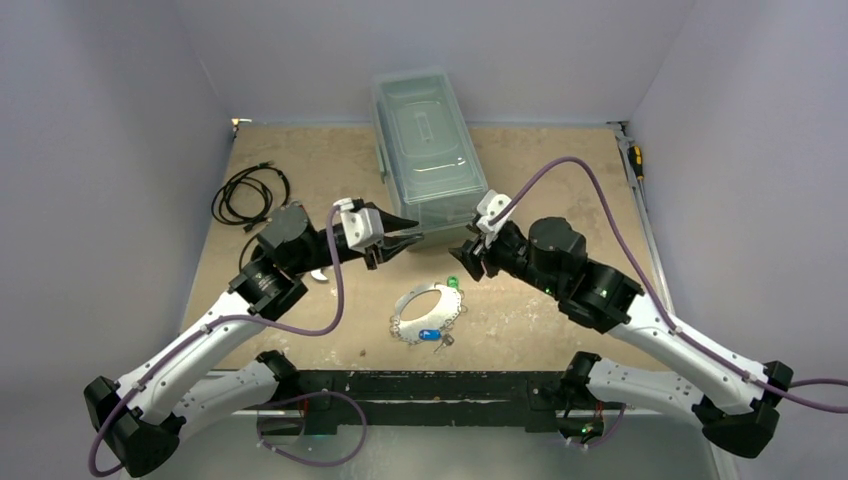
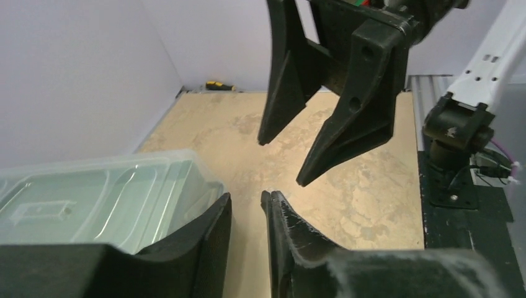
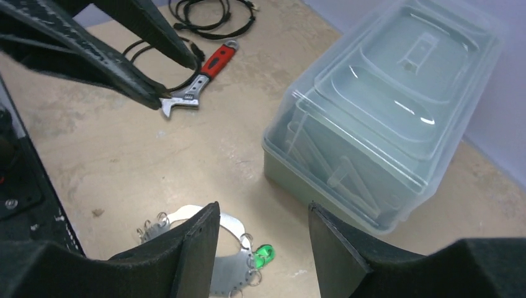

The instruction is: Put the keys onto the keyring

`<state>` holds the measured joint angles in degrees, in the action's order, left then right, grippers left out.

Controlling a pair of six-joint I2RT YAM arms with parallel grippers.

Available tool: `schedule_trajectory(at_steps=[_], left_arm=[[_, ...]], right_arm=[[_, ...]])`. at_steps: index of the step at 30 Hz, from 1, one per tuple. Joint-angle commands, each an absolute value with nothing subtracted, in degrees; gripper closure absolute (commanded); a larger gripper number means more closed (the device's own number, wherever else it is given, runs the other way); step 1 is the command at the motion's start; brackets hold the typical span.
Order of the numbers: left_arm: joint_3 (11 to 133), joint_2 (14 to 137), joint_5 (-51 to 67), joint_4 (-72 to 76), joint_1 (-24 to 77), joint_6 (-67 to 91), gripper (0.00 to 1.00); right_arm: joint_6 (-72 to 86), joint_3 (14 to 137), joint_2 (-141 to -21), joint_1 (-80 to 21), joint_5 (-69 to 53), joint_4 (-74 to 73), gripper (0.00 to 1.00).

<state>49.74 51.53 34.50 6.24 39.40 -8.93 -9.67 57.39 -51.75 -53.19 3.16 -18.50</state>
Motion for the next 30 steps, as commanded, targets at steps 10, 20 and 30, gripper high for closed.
schedule_trajectory(at_steps=[10,20,30], left_arm=[[45.8,51.7,9.7,-6.8,39.2,-0.5,0.42],[39.8,48.8,-7.4,-6.5,39.2,6.5,0.25],[39.6,47.8,-7.6,-7.1,39.4,6.9,0.25]], right_arm=[[36.3,45.4,-58.7,-53.0,17.8,-17.5,0.45],[54.1,50.9,-78.2,-53.1,19.4,-21.7,0.54],[61.3,52.8,-88.8,-52.7,25.5,-21.6,0.64]])
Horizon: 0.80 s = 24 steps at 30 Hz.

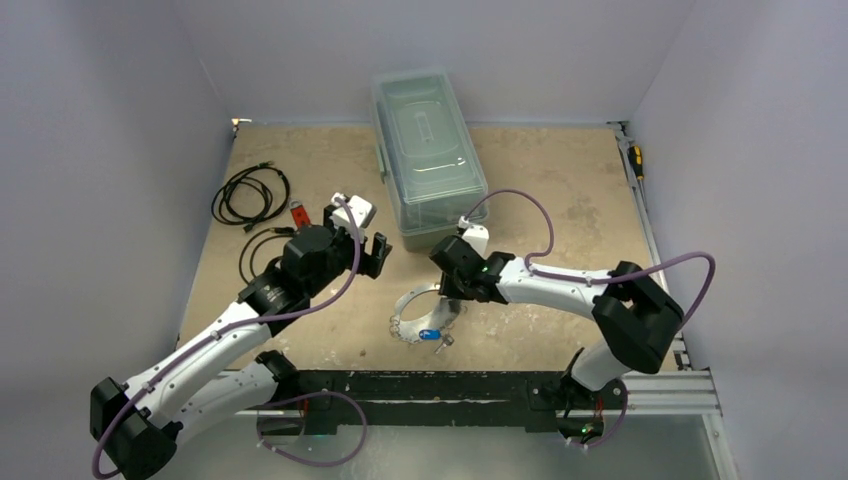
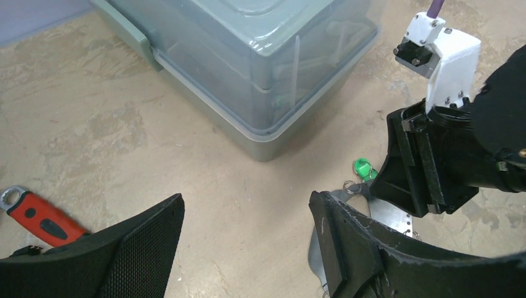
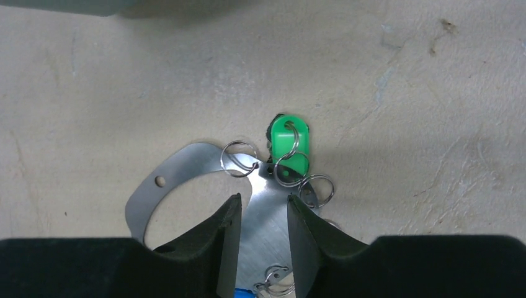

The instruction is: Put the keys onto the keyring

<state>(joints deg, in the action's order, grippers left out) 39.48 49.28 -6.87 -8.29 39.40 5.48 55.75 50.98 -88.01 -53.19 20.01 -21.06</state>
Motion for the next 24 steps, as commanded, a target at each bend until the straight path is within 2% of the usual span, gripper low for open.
schedule_trajectory(at_steps=[1,12,24], left_arm=[[39.6,47.9,-7.2,-7.0,39.5,6.9,0.25],[39.6,48.6,-4.6,-6.8,40.5,6.7,0.25],[39.8,49.0,-3.4,-6.9,40.6,6.5,0.25]], right_arm=[[61.6,52.6,-89.4,-52.5,26.0,-21.4,0.64],[61.9,51.7,-93.0,-51.5,27.7,-17.1,0.75],[61.6,51.7,-90.4,-51.4,28.4,-15.5,0.75]])
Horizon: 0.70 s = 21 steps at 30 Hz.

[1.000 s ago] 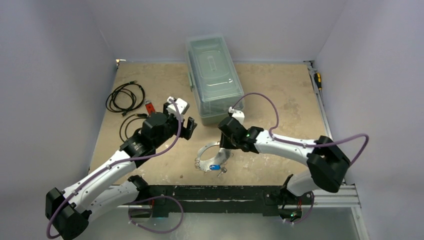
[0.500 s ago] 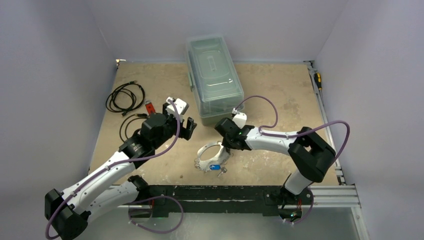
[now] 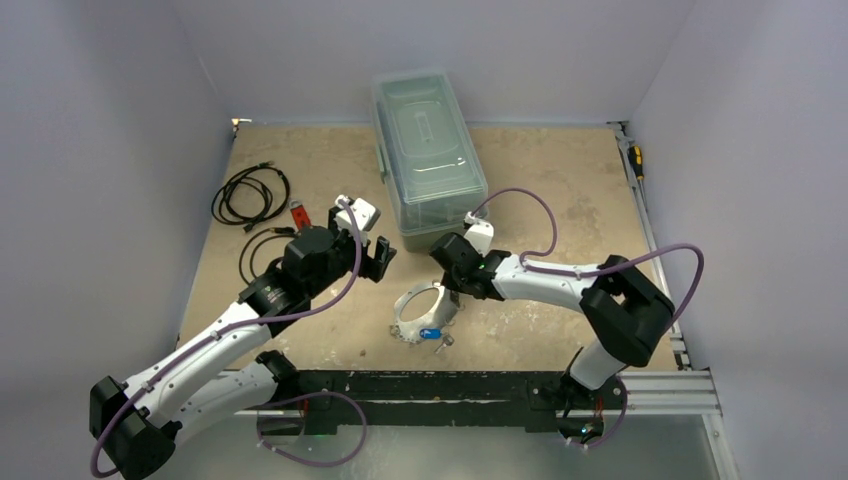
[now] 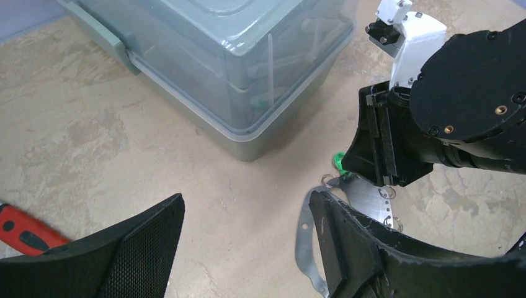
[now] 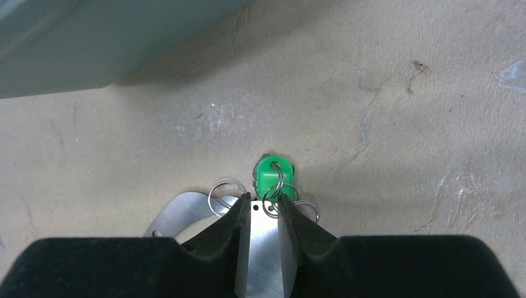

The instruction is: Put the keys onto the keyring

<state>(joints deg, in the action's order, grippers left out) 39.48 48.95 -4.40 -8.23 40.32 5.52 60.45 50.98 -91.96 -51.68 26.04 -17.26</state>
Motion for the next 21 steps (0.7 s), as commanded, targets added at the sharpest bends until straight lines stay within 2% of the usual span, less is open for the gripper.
schedule_trajectory(at_steps=[1,14,17,21], left_arm=[[39.7,49.0,-3.3,-6.9,40.7,6.5,0.25],[39.6,49.2,-1.9,-6.9,40.8,6.1,0.25],[39.6,49.2,-1.6,-6.9,40.8,6.1,0.25],[39.6,49.4,-1.3,-6.9,40.8,6.0,0.25]], right_arm=[[61.6,51.8,-90.7,-51.4,28.3,-15.4,0.74],[62.2,52.5,-95.6,-50.6,26.9,-14.7,0.74],[62.1,52.6,-96.1,-50.5,26.9,-14.4,0.77],[61.6,52.9,-96.2,-50.4,27.0,-14.5,0.89]])
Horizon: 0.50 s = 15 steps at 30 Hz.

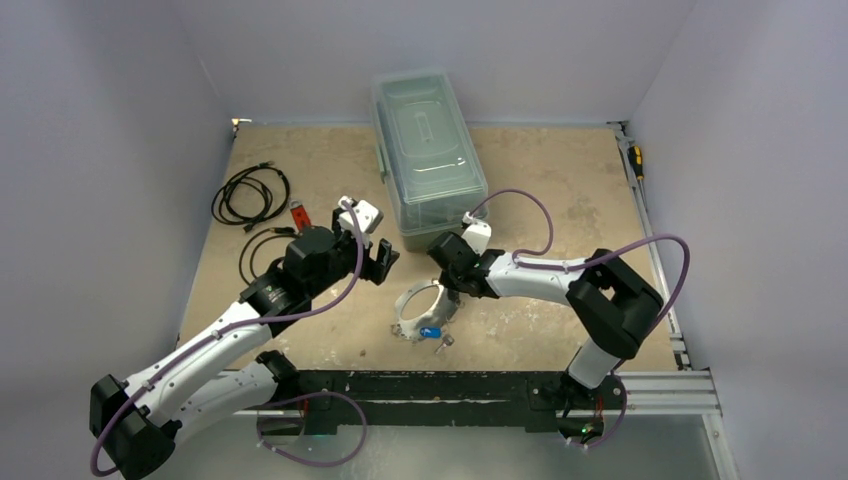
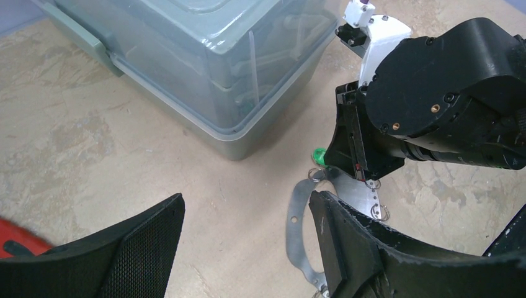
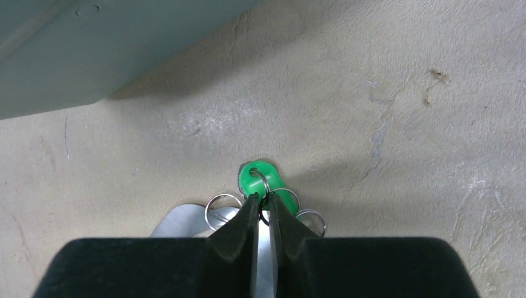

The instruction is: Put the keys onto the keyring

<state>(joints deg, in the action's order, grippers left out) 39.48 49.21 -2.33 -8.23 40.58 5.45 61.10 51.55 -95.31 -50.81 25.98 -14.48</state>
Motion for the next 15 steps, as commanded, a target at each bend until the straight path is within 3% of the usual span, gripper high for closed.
schedule_trajectory(at_steps=[1,7,15], left_arm=[[39.6,49.4,-1.2,-6.9,40.8,5.9,0.25],[39.7,49.4,-0.9,-6.9,40.8,5.8,0.26],[39.8,48.6,-0.8,-7.1,40.8,5.0,0.25]], right_arm=[[61.3,53.1,-96.4,-50.4,27.0,-14.6,0.92],[60.2,53.8,-97.5,-50.4,27.0,-14.8,1.0],[51.5,52.3,-93.5,-50.4,27.2,-11.3,1.0]])
